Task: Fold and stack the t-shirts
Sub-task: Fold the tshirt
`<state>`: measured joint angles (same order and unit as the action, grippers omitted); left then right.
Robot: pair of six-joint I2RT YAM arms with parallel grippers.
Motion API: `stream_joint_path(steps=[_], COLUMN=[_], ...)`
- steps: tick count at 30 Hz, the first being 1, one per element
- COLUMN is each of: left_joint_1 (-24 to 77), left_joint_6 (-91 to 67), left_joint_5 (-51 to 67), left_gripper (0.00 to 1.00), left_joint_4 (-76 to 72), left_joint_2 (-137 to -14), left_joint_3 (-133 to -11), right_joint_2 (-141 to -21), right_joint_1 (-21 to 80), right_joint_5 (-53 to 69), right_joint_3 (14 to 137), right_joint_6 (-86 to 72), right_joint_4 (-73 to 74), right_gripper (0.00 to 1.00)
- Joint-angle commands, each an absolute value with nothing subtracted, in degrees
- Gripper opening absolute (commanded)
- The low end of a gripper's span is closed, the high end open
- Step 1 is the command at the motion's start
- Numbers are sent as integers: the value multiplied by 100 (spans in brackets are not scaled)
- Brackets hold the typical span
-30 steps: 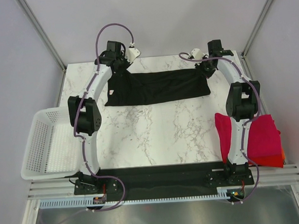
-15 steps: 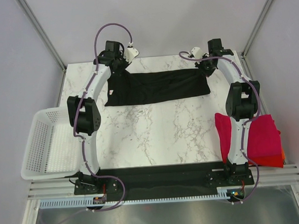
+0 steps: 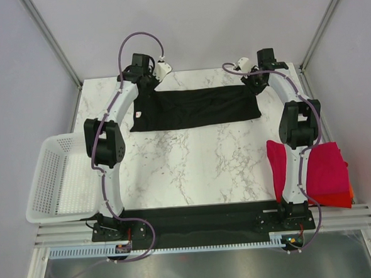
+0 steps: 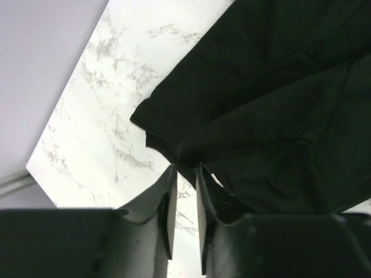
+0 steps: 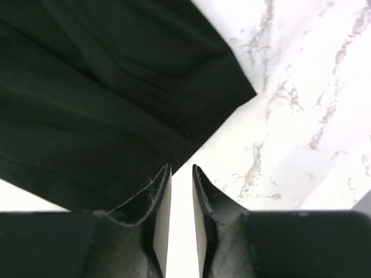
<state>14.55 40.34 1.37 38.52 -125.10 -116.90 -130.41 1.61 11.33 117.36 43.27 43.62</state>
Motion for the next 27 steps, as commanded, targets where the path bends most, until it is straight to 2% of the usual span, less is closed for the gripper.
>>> stream_joint_path(steps=[1, 3, 4, 6, 9, 11, 14, 20, 27], left_joint_1=[1398, 1319, 1310, 1310, 1336, 1310, 1283, 1196, 1002], left_joint_6=[3509, 3288, 3261, 3173, 2989, 2831, 2541, 2338, 2083], left_joint_5=[-604, -677, -677, -441, -168, 26, 439, 703, 931], left_gripper=[29, 36, 36, 36, 31, 23, 20, 17, 15], left_joint_4=[3543, 3437, 3445, 3524, 3752, 4042, 4096, 4069, 3859], left_joint_2=[-12156, -11892, -11805, -11524, -11207, -11110, -10987, -11381, -11619], left_joint_3=[-11733, -11690, -11629, -11182, -10242, -9731, -9098, -8991, -9185], right_joint_2=[-12806, -12491, -12385, -12156, -12199, -12339, -12497, -13129, -13675], right_joint_1=[149, 149, 149, 167, 333, 535, 956, 1748, 2320], right_joint_5=[800, 887, 1062, 1343, 1775, 2072, 2241, 2434, 2689], right_joint_3=[11962, 11866, 11796, 11585, 11505, 11601, 11707, 12207, 12621], right_joint_6=[3860, 3579, 3490, 3349, 3357, 3524, 3761, 3912, 3419], right_joint_4=[3851, 3727, 3535, 3419, 3454, 3638, 3735, 3569, 2708], right_gripper=[29, 36, 40, 42, 42, 42, 42, 43, 45])
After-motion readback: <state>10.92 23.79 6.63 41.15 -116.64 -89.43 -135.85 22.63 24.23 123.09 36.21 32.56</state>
